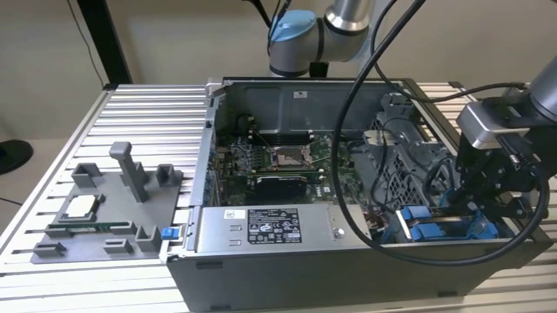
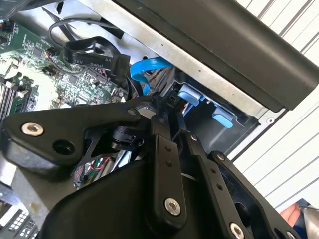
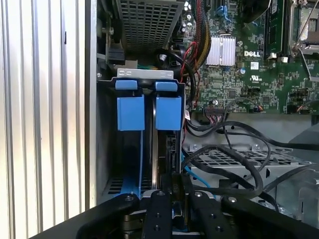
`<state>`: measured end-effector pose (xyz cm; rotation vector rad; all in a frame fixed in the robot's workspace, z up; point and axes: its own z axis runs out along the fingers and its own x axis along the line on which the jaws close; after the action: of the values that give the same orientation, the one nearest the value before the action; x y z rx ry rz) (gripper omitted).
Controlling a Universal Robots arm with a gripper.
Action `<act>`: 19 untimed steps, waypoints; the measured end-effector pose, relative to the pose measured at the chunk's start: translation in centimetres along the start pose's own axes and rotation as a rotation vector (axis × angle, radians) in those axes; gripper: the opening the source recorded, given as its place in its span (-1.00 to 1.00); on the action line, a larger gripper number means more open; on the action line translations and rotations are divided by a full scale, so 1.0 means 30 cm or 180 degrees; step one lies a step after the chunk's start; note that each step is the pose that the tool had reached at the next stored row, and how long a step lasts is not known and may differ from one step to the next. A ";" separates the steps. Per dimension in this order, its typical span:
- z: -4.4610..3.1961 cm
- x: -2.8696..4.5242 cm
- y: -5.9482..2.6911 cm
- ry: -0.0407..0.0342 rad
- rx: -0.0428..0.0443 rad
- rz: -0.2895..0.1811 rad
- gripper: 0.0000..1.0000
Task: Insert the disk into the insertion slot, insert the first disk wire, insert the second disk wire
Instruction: 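Insert the first disk wire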
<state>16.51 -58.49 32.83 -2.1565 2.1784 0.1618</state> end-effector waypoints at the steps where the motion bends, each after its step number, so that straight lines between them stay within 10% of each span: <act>1: 0.001 0.000 0.000 -0.0001 0.0000 0.0000 1.00; 19: -0.111 -0.014 0.003 -0.0011 -0.0020 0.0002 1.00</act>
<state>16.52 -58.49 36.18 -2.1571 2.1795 0.1726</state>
